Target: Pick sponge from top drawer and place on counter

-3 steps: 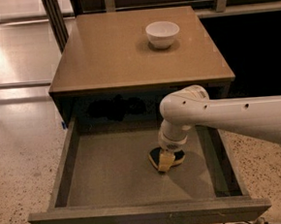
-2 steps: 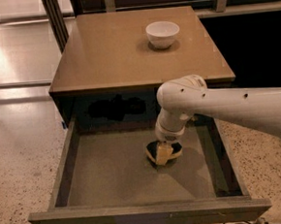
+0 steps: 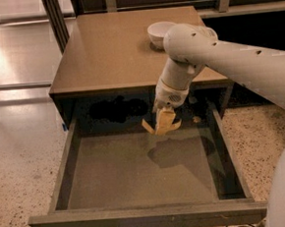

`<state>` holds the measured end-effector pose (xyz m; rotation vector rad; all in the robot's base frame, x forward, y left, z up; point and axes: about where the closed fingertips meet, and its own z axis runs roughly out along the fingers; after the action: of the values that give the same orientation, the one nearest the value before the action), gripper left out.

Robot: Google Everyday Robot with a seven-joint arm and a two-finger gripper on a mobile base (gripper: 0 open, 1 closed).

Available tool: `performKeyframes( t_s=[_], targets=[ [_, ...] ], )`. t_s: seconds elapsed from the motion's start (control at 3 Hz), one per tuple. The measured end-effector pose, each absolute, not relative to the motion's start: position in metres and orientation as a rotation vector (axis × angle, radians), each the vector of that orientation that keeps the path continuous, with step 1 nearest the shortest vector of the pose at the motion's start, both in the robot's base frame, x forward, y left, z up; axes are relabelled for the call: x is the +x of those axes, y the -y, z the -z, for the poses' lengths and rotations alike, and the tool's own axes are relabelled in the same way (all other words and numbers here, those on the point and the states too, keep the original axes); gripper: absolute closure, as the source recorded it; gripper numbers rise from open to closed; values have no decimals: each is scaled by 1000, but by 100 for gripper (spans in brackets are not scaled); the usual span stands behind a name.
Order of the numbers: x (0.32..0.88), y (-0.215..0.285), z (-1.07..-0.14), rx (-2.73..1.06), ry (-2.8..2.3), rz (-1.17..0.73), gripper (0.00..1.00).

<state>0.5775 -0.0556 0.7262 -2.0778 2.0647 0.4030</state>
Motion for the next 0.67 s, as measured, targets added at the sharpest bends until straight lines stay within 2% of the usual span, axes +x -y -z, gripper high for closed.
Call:
performKeyframes(
  t_s=[0.67],
  targets=[
    [647,29,-831,-2140,-1934,-407,100]
  ],
)
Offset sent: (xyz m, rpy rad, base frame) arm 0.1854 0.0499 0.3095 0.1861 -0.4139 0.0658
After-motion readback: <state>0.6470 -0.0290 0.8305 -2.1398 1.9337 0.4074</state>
